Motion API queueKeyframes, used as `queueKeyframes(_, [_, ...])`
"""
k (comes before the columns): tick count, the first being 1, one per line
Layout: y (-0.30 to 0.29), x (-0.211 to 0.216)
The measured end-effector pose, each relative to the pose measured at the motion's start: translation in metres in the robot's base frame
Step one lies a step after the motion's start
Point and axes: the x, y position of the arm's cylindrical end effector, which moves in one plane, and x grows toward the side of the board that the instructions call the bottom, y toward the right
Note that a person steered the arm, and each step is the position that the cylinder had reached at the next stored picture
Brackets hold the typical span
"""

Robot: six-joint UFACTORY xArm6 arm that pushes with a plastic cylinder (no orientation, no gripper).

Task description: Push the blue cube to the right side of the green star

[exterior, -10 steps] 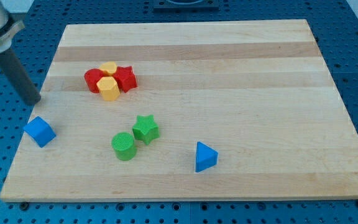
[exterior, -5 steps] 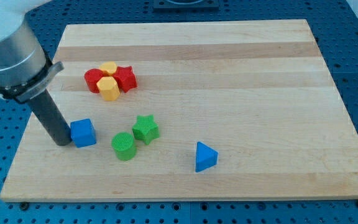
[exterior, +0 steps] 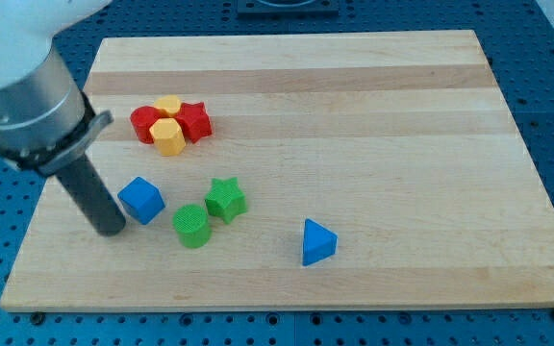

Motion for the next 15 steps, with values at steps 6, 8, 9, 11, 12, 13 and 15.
queueKeyframes(6, [0.041, -0.049])
queueKeyframes(8, [0.082, -0.078])
queueKeyframes(9, [0.091, -0.078])
queueKeyframes(11, [0.187, -0.076])
queueKeyframes(12, [0.195, -0.084])
queueKeyframes(13, [0.229, -0.092])
queueKeyframes(15, [0.214, -0.023])
